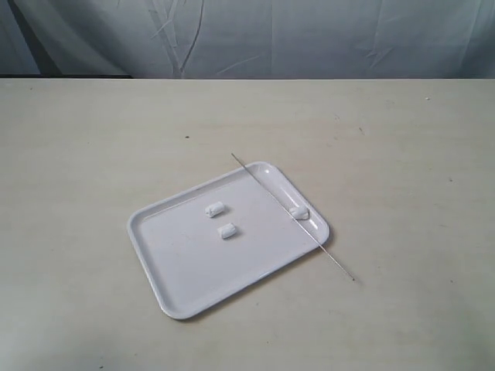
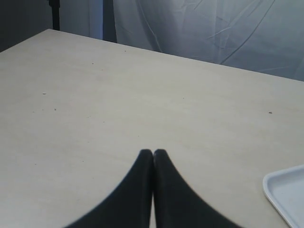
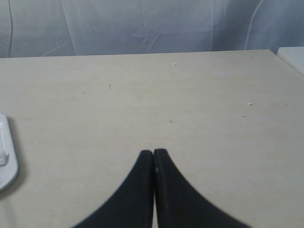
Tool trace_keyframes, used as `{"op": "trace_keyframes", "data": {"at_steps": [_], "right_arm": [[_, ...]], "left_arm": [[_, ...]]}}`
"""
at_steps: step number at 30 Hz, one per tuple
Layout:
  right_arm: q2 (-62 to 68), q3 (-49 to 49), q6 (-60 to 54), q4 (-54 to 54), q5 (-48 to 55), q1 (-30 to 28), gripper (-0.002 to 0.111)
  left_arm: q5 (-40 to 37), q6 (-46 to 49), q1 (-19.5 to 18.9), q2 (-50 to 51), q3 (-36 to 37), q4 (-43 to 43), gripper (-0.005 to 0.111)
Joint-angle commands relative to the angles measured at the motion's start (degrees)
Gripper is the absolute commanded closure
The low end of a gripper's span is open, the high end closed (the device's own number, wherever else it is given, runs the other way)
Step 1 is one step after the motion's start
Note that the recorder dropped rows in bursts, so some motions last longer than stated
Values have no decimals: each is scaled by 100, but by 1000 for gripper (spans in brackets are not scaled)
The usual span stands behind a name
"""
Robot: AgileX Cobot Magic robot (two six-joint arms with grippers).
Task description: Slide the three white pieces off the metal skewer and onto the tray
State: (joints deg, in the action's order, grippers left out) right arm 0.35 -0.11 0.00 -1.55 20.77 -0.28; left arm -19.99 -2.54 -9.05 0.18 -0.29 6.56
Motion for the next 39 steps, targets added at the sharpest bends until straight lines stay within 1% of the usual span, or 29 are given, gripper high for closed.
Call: {"op": "trace_keyframes", "data": {"at_steps": [1, 11, 13, 14, 16, 19, 23, 26, 31, 39], "right_arm": [[-35, 11, 0, -35, 0, -21, 109], [-35, 11, 0, -35, 0, -21, 109], [-35, 11, 0, 20, -12, -21, 109], [-35, 11, 0, 74, -12, -21, 109], [-35, 11, 0, 74, -12, -21, 109], [-35, 11, 0, 74, -12, -21, 109], [-35, 11, 0, 74, -12, -21, 109], [-35, 11, 0, 74, -12, -21, 109], [-35, 11, 0, 74, -12, -21, 109], [-35, 11, 0, 74, -12, -21, 109]], "left_arm": [[70, 5, -8, -18, 29, -26, 107], [70, 5, 13, -18, 29, -26, 107], [57, 105, 185, -18, 29, -100, 107], [57, 436, 349, -18, 29, -113, 107], [69, 683, 437, -18, 29, -152, 107], [66, 1119, 496, -18, 29, -192, 107], [16, 2034, 572, -18, 29, -234, 107], [4, 2021, 628, -18, 29, -151, 107], [-13, 1908, 628, -18, 29, 341, 107], [11, 1919, 628, -18, 29, 530, 107]]}}
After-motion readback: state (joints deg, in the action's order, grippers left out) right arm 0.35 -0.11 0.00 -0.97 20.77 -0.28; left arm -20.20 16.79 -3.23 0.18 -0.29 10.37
